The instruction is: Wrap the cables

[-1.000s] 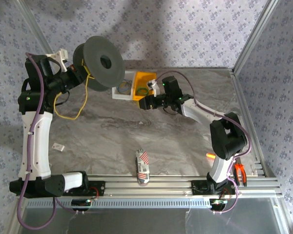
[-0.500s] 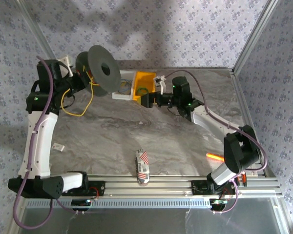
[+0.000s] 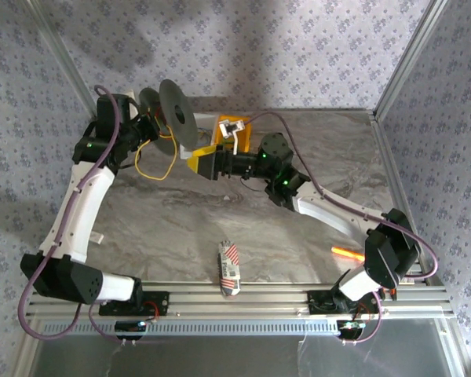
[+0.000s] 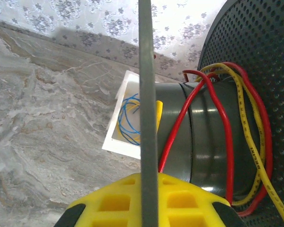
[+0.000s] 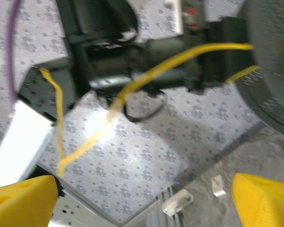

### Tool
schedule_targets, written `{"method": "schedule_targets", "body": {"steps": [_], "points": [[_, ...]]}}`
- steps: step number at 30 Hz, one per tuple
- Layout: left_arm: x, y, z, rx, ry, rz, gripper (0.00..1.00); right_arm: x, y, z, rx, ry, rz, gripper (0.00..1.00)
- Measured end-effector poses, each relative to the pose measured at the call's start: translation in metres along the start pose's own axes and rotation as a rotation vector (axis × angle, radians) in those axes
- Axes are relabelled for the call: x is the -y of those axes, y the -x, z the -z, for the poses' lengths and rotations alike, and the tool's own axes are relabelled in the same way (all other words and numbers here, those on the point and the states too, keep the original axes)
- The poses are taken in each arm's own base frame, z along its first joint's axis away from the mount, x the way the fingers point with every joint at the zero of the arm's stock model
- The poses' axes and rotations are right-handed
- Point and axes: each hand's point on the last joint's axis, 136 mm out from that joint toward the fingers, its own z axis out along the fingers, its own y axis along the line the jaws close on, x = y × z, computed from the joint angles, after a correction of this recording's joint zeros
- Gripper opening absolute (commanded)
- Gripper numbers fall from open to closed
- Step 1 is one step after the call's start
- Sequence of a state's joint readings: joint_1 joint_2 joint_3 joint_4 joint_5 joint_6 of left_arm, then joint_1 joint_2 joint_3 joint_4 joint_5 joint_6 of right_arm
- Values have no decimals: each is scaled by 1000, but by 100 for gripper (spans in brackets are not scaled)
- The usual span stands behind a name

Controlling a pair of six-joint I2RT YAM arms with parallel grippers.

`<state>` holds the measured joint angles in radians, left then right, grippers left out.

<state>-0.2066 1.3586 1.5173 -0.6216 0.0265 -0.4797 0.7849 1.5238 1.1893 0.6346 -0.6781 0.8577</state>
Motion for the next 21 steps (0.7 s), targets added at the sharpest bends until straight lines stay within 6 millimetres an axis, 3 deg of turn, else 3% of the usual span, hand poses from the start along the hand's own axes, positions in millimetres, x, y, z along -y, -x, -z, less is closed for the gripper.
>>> {"method": "schedule_targets", "body": {"steps": [5, 14, 19, 21], "points": [[2, -5, -11, 3, 19, -14, 0, -20, 7, -11, 29, 66, 2, 90], [-1, -7, -24, 1, 50, -19, 0, -12, -18, -35, -26, 79, -52, 83], [-3, -6, -24, 8, 58, -20, 0, -9, -24, -42, -40, 80, -71, 72], [-3, -6, -24, 10, 61, -20, 0, -11, -23, -43, -37, 84, -68, 62]]}}
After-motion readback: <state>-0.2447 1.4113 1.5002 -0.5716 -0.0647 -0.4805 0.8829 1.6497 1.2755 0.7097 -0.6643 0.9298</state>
